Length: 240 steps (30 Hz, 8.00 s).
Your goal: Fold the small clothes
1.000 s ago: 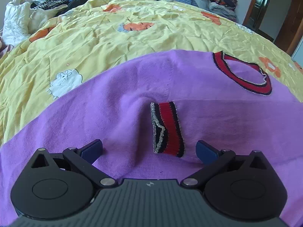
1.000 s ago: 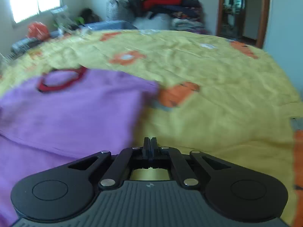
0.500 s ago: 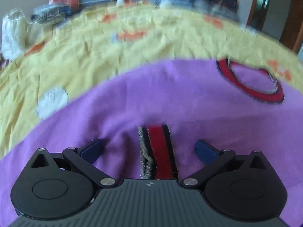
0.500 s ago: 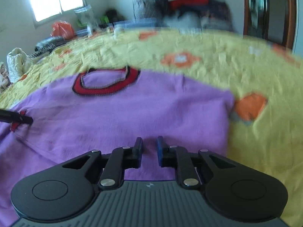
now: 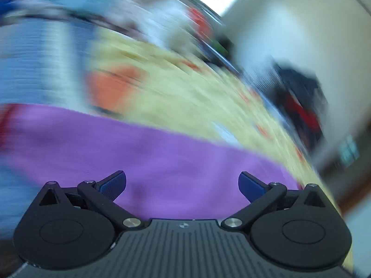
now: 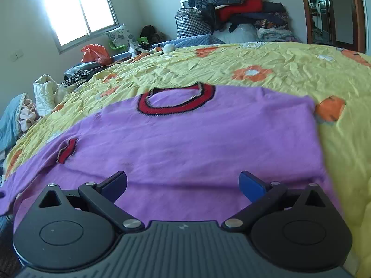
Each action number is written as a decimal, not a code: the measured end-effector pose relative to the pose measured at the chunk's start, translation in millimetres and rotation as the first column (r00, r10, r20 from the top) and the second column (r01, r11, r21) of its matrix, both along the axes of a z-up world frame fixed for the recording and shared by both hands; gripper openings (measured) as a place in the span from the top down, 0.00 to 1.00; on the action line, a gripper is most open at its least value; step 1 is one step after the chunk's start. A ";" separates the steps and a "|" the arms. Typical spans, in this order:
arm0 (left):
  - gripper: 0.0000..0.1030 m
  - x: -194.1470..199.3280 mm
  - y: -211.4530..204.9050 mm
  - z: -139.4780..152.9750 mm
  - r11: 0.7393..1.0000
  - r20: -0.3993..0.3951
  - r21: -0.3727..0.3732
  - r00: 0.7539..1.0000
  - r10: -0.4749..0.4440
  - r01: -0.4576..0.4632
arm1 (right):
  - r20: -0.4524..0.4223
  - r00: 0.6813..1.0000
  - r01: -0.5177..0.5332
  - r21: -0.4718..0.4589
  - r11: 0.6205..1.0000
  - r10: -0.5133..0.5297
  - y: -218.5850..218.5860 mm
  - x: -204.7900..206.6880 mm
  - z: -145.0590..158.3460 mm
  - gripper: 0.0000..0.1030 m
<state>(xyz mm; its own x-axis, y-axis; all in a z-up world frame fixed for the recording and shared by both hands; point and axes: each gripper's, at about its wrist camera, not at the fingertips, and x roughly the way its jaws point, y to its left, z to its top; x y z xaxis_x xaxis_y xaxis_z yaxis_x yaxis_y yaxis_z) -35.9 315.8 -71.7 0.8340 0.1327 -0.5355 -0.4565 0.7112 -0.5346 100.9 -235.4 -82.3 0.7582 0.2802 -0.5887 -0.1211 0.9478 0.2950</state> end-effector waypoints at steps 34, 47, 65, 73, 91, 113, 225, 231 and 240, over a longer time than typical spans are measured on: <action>0.97 -45.7 101.0 41.9 0.959 0.275 -0.256 0.943 0.189 -0.118 | 0.006 0.999 0.034 0.058 0.998 -0.034 -4.6 -0.8 -12.3 0.00; 0.96 166.7 -132.2 119.0 0.825 0.343 -0.039 0.783 -0.519 0.564 | 0.011 0.996 0.086 0.088 0.992 -0.087 -14.2 -3.5 -14.9 0.00; 0.96 232.5 -416.2 23.1 0.430 0.039 0.041 0.428 -0.903 0.902 | -0.034 0.985 0.166 -0.048 0.985 -0.168 -12.9 -28.1 -11.7 0.00; 0.96 238.3 -436.1 25.8 0.308 0.033 -0.033 0.309 -0.950 0.951 | -0.015 0.978 0.206 -0.034 0.978 -0.207 -18.0 -32.5 -12.0 0.00; 0.01 210.9 -298.2 38.8 0.549 -0.035 0.055 0.551 -0.834 0.834 | 0.014 0.980 0.194 0.113 0.974 -0.197 -79.2 -17.3 7.6 0.00; 0.01 121.7 -95.0 5.1 0.707 -0.161 -0.080 0.690 -0.705 0.703 | -0.086 0.984 0.151 -0.071 0.986 -0.157 -116.5 -42.1 0.7 0.27; 0.99 81.3 -104.4 21.6 0.327 0.183 -0.262 0.380 -0.907 0.908 | 0.055 0.996 -0.076 0.271 0.959 0.064 -129.5 -165.3 33.5 0.96; 0.93 96.2 -92.2 2.6 0.356 0.046 -0.263 0.380 -0.924 0.897 | -0.066 0.997 0.040 0.208 0.977 -0.027 -151.6 -157.4 14.6 0.23; 0.29 51.0 -93.8 -81.6 0.378 0.159 -0.418 0.476 -0.865 0.826 | -0.088 0.996 0.060 0.324 0.944 -0.033 -162.7 -184.1 -11.8 0.00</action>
